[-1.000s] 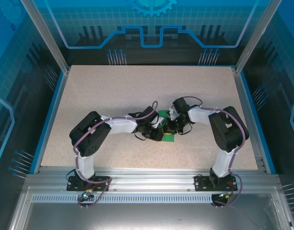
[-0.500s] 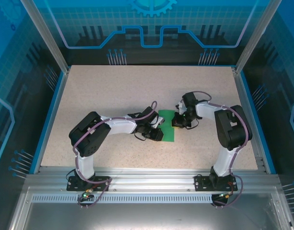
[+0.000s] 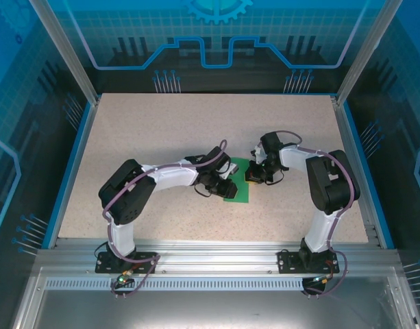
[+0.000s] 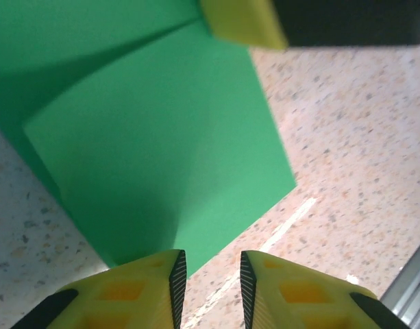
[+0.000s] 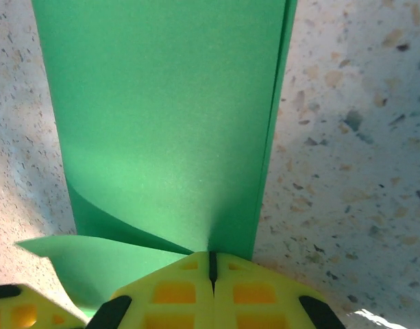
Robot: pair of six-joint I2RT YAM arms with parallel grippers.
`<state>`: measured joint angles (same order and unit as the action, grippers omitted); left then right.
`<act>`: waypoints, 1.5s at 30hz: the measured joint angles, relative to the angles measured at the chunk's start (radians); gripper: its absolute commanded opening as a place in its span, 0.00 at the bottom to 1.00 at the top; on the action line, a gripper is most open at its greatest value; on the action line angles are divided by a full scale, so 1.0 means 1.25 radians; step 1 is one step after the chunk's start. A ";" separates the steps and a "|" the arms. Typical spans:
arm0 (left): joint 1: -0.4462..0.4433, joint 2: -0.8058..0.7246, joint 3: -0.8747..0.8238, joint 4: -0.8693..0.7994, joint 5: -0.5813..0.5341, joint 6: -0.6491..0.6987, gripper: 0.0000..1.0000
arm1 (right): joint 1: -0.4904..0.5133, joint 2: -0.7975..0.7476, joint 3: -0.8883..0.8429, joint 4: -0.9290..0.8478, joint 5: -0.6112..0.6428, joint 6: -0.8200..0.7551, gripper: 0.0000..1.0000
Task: Fold a paper plane with a square sheet of paper (fold left side to right side)
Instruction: Fold the triangle a second time at the center of the table.
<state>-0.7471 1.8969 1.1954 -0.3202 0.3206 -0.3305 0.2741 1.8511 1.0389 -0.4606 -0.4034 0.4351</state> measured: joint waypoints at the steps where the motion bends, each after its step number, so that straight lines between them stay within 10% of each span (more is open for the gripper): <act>1: 0.000 0.000 0.015 -0.007 0.002 0.003 0.32 | 0.000 0.000 0.000 0.000 0.000 0.000 0.04; 18: 0.000 0.096 0.071 -0.026 0.020 0.034 0.30 | 0.000 0.001 0.000 -0.001 0.000 -0.003 0.04; 45: 0.004 -0.075 -0.215 0.159 0.010 -0.010 0.29 | 0.000 0.006 0.000 -0.015 -0.024 -0.009 0.04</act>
<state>-0.7422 1.8027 0.9272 -0.1211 0.3328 -0.3431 0.2741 1.8591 1.0389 -0.4789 -0.4335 0.4244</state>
